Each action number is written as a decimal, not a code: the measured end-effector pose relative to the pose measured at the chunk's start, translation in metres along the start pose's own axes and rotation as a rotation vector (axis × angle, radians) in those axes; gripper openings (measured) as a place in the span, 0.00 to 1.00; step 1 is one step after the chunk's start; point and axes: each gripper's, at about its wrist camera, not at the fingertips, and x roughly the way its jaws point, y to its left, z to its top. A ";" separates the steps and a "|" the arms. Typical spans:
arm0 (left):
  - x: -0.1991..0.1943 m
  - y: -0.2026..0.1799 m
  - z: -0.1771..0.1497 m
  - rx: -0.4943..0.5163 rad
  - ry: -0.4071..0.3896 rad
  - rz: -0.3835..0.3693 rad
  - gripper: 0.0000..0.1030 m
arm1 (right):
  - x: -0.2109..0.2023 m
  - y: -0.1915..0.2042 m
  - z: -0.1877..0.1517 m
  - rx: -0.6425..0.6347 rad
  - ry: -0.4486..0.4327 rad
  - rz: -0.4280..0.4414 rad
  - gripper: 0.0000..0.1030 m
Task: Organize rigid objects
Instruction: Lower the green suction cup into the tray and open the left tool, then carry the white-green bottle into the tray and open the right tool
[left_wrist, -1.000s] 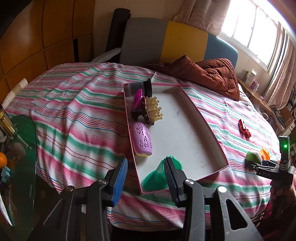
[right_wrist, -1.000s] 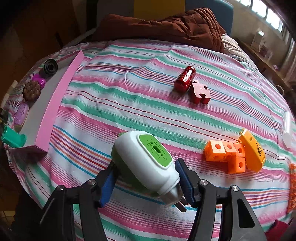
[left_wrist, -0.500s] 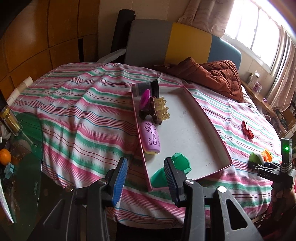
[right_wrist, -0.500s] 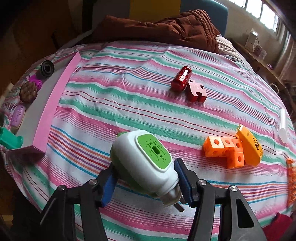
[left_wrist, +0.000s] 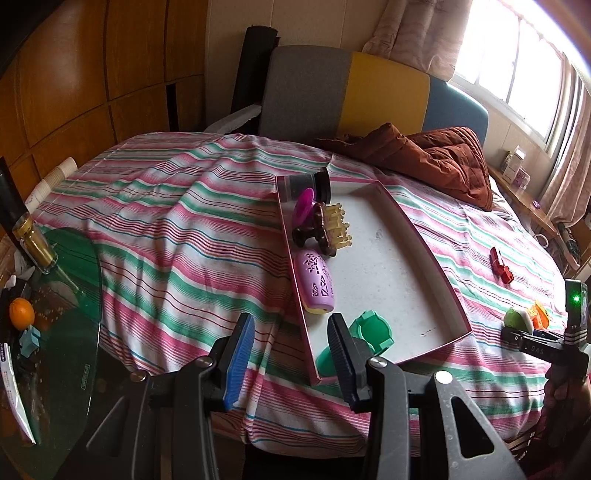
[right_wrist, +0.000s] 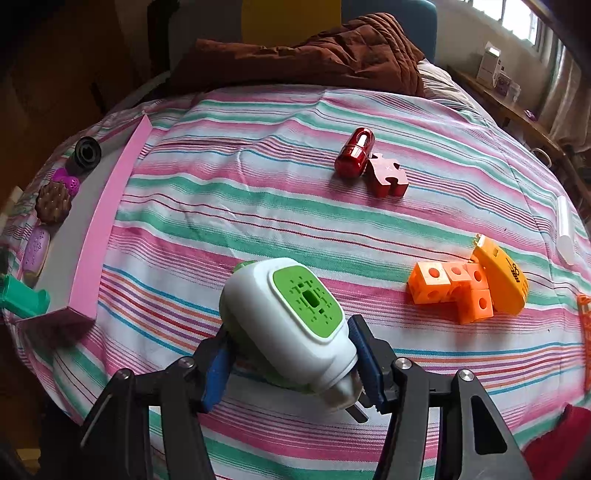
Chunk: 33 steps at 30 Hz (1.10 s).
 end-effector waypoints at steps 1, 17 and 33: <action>0.000 0.001 0.000 0.000 0.000 0.001 0.40 | -0.001 0.001 0.001 0.005 -0.001 0.012 0.58; 0.005 0.010 -0.003 -0.019 0.015 0.008 0.40 | -0.024 0.045 0.020 0.010 -0.056 0.132 0.58; 0.006 0.018 -0.005 -0.037 0.019 0.014 0.40 | -0.027 0.189 0.069 -0.125 -0.050 0.336 0.58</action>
